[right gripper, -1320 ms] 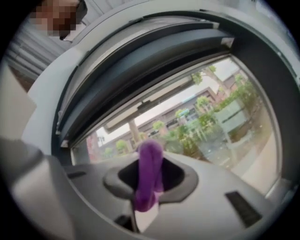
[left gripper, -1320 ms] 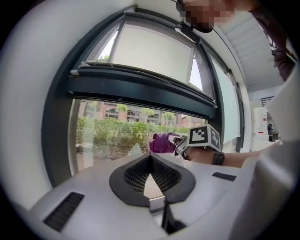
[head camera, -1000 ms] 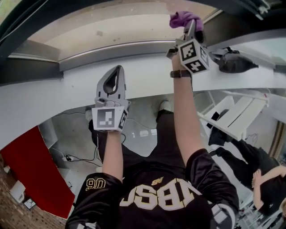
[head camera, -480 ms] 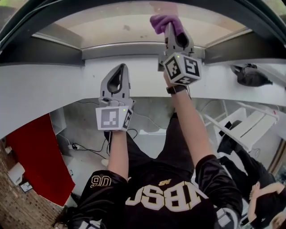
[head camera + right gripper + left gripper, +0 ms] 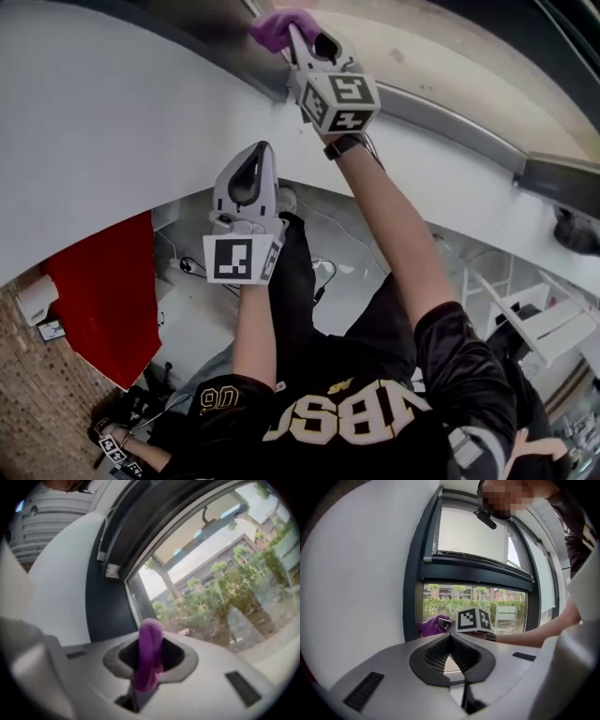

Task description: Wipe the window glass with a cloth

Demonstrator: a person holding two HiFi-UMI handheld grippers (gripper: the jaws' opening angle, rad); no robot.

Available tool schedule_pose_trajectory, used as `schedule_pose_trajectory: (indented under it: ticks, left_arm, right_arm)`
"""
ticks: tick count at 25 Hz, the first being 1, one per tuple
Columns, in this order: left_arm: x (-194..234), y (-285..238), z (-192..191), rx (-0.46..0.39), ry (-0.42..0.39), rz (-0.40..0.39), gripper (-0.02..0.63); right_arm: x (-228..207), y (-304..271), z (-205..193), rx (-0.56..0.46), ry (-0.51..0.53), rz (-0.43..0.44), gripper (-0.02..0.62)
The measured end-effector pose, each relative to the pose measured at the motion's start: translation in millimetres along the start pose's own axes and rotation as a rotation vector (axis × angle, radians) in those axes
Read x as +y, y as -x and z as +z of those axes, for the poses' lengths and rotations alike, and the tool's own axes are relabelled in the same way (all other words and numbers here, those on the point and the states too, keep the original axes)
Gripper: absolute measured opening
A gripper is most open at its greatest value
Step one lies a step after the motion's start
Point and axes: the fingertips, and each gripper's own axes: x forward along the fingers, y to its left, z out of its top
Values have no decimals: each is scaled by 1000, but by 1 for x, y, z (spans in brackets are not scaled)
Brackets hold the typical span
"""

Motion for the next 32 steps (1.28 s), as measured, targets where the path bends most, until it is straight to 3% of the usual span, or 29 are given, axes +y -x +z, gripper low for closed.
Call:
schedule_pose_trajectory:
  ticks: [4, 9, 17, 21, 25, 29, 32]
  left_arm:
    - [6, -11, -14, 28, -19, -6, 17]
    - [-38, -35, -8, 10, 36, -63, 17]
    - [-242, -102, -37, -4, 95, -302, 18]
    - [-341, -123, -34, -30, 73, -399, 17]
    - [-402, -130, -29, -49, 69, -468, 18]
    - [-411, -130, -26, -57, 69, -471, 17]
    - [-373, -128, -23, -56, 66, -412, 17]
  right_arm:
    - [-3, -18, -14, 33, 12, -39, 84]
    - [-60, 38, 3, 27, 5, -153, 83]
    - [-266, 253, 82, -52, 20, -439, 83]
    - [-379, 380, 113, -112, -35, -678, 83]
    - [-463, 479, 141, -205, -120, -892, 83]
    - [-465, 487, 146, -205, -101, -899, 83]
    - [-430, 451, 135, -174, -83, -827, 83]
